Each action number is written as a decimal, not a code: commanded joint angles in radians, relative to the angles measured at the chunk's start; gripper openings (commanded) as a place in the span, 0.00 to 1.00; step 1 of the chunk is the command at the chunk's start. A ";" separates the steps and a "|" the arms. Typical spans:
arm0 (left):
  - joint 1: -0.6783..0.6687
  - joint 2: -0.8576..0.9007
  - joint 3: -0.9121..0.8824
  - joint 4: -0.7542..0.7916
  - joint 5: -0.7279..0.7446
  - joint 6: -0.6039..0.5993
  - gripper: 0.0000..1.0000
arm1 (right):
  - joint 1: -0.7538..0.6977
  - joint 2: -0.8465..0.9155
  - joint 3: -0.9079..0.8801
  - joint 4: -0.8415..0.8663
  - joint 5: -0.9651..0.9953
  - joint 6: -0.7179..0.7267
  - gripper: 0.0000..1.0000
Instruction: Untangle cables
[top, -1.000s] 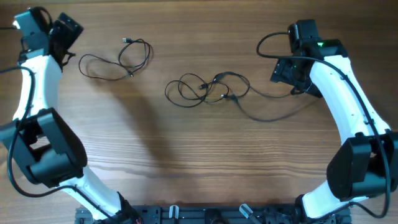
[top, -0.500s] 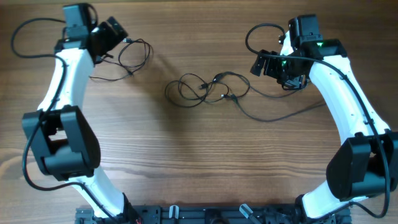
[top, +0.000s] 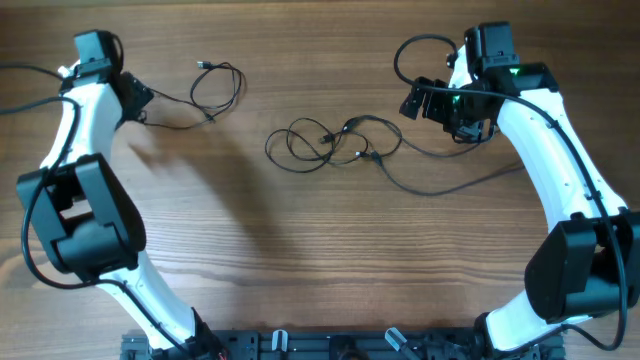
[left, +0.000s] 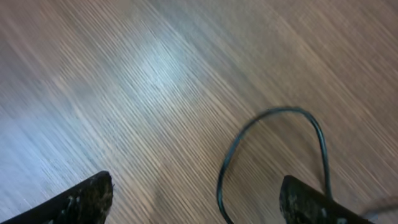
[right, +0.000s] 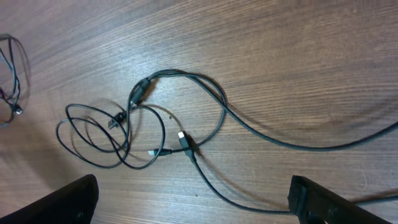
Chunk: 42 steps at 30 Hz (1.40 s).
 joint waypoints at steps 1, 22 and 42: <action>-0.003 0.034 -0.001 0.009 0.165 -0.002 0.91 | 0.002 0.018 0.005 0.003 -0.015 -0.010 1.00; 0.024 0.048 0.608 0.400 0.241 -0.079 0.04 | 0.002 0.018 0.005 -0.019 -0.015 -0.010 1.00; 0.066 0.302 0.623 0.331 0.206 0.080 0.04 | 0.002 0.018 0.005 -0.008 -0.015 -0.010 1.00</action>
